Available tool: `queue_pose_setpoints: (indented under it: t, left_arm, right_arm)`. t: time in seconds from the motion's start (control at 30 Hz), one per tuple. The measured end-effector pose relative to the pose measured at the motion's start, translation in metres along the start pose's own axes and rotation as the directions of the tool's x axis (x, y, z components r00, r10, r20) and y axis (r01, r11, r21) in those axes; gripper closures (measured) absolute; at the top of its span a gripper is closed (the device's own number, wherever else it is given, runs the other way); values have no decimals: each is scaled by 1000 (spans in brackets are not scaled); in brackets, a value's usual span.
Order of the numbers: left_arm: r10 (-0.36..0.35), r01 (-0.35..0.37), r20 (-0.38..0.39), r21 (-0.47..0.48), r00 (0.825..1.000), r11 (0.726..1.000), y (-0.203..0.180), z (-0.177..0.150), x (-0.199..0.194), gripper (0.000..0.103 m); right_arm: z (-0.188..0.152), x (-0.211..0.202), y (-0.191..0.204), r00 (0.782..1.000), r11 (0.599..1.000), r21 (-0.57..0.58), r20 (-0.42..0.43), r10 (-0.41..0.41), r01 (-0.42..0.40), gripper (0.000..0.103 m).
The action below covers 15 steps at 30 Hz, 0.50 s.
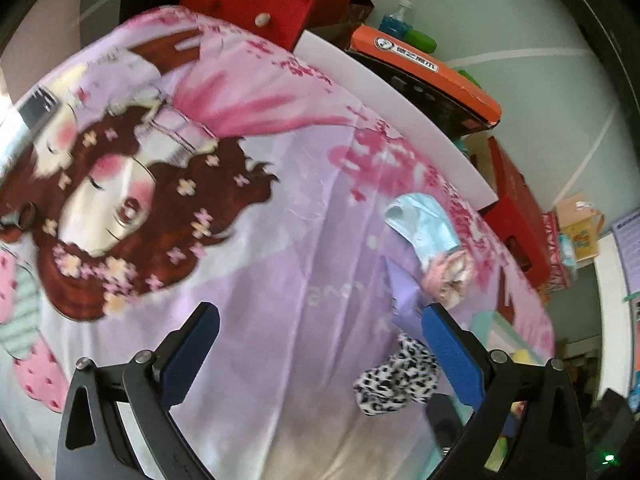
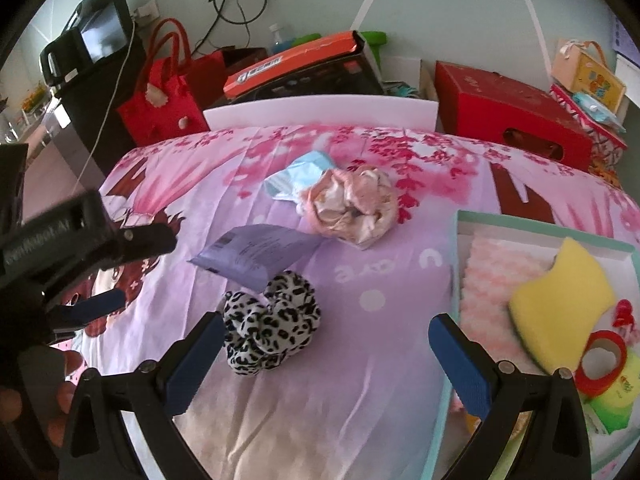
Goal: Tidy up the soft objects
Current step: 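Move the right gripper to the leopard scrunchie while the left gripper moves to the purple packet, then grasp the leopard scrunchie with the right gripper while the left gripper grasps the purple packet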
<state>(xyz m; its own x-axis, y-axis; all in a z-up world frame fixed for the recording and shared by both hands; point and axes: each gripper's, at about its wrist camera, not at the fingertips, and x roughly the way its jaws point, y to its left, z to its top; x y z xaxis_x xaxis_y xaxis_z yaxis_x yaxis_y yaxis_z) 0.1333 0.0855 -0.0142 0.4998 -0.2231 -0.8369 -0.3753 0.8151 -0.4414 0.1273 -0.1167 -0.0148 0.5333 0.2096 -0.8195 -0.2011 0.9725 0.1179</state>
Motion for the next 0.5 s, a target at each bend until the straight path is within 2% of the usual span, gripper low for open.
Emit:
queue_pose_setpoints:
  t: [0.2,0.27,0.33,0.4,0.5]
  left_arm:
    - [-13,13,-18,49,1000,999,-10,-2,6,2]
    - [-27,28,-26,53,999,998,-11,-3,8,2]
    - [-39,41,-30,58,999,997,-12,-3,10,2]
    - [-61,63,-34,45,998,997,-12,-3,12,4]
    - [-113,113,-45,16,993,993,-11,-2,15,13]
  right_arm:
    - [-4,11,3,1000,1000,-6,-26,10,-11,1]
    - [-5,14,4,999,1000,-10,-30,11,-11,4]
    - [-5,16,5,999,1000,-15,-36,14,-15,14]
    - [-6,18,5,999,1000,-18,-40,21,-22,19]
    - [-7,20,6,999,999,-21,-45,28,-29,24]
